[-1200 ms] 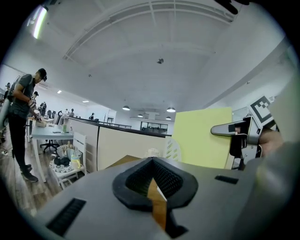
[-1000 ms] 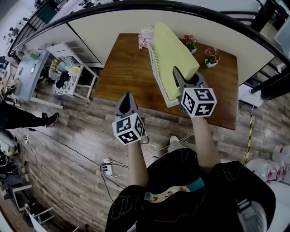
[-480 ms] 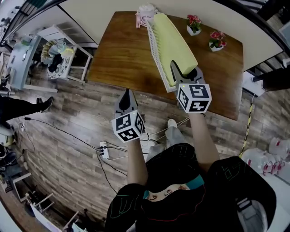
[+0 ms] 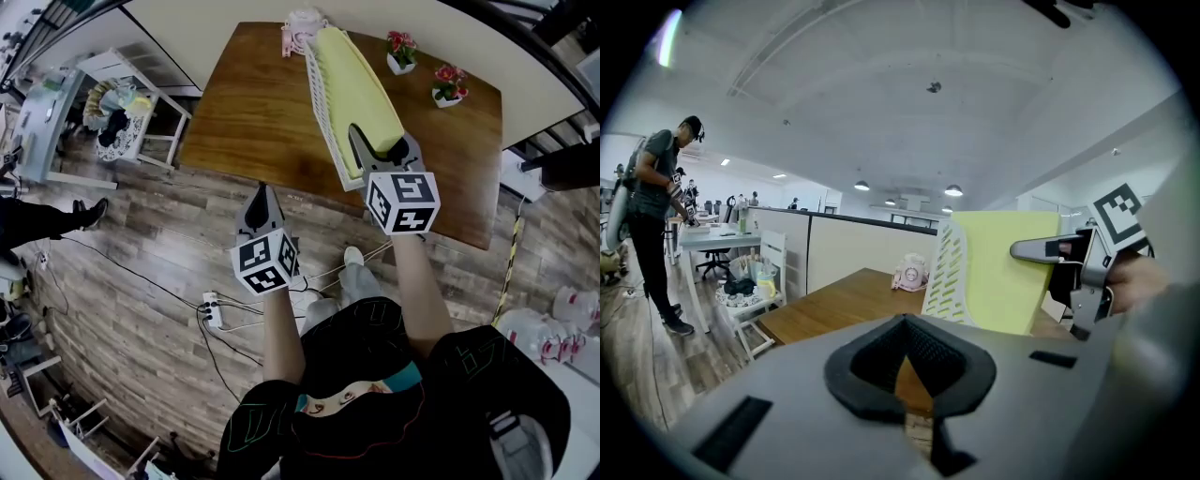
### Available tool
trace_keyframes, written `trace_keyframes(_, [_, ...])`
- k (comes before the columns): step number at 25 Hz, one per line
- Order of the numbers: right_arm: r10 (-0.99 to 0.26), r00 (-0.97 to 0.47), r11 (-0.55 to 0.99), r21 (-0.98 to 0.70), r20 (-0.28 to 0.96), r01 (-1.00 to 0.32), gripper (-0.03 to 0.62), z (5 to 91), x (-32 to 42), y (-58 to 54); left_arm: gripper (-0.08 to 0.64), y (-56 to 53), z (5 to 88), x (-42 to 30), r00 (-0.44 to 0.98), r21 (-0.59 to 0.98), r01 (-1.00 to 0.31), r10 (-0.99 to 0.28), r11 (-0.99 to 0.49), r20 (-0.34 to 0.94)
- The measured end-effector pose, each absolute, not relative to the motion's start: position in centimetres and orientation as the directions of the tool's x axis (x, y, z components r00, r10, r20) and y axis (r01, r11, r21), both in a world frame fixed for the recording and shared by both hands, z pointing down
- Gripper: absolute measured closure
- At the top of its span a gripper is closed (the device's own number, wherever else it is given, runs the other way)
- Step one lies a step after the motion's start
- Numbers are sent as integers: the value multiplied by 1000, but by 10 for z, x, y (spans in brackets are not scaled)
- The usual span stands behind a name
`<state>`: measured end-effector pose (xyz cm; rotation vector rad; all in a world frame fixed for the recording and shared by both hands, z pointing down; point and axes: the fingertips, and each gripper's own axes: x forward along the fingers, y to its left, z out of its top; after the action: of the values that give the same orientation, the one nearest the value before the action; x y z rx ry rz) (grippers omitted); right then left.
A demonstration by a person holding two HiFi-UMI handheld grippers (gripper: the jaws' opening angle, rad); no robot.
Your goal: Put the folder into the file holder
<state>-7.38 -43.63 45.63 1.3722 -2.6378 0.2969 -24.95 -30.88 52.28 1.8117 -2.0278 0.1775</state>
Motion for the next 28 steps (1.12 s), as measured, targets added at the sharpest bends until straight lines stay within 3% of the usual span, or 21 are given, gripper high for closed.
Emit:
trace_keyframes(14, [-813, -565, 561, -67, 141, -825, 391, 415, -83, -415, 566, -290, 517, -272, -65, 245, -957, -937, 156, 343])
trace_keyframes(28, [-882, -466, 466, -28, 67, -885, 394, 365, -75, -381, 565, -269, 488, -293, -44, 280, -953, -966, 117, 255])
